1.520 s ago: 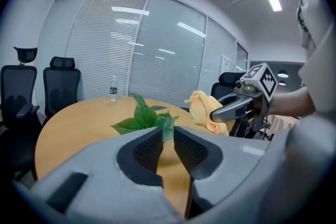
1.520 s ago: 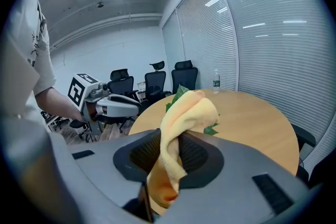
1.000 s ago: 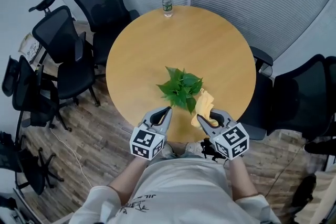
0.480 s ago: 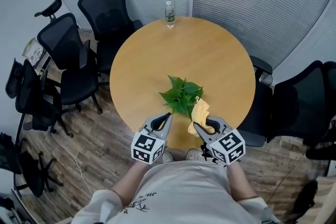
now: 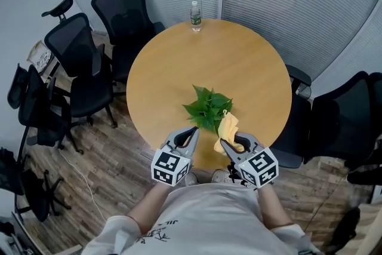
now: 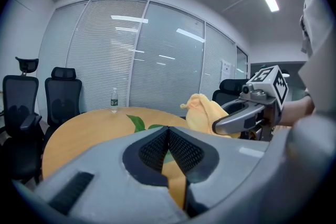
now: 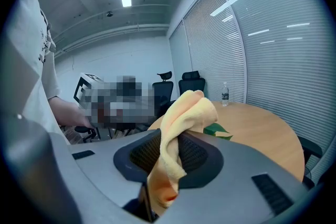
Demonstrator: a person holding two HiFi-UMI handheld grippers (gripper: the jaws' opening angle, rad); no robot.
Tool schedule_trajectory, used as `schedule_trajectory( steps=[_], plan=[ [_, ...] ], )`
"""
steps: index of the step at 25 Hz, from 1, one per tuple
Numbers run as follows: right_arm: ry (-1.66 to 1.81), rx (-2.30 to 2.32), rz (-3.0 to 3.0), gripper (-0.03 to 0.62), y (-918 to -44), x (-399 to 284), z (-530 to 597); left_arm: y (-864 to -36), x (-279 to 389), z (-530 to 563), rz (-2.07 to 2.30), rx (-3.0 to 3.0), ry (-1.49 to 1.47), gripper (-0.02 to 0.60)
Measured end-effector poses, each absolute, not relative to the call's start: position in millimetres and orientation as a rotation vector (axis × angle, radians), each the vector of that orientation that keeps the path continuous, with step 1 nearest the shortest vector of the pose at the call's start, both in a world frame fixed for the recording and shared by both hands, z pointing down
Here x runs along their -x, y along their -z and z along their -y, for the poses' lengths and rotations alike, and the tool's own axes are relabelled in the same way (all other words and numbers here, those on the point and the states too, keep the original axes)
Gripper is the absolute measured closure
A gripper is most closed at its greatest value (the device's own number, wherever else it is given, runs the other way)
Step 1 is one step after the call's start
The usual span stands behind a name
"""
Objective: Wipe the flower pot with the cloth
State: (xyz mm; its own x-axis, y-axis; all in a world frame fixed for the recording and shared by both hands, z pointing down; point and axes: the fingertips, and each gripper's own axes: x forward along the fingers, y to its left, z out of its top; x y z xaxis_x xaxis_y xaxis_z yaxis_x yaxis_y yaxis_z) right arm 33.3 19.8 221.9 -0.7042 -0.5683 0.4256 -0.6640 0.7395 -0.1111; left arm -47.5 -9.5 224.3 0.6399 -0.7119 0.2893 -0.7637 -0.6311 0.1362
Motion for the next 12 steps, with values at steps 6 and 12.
schedule_trajectory(
  steps=[6,12],
  plan=[
    [-0.377,-0.947,2.584,0.511,-223.1,-33.6,-21.4,-229.1,47.0,3.9,1.193,-2.609,-0.319,0.571],
    [-0.378,-0.944,2.593,0.511,-221.0,-31.8,-24.2,-227.9,43.0,-1.9,1.174,-2.62,-0.326,0.571]
  ],
)
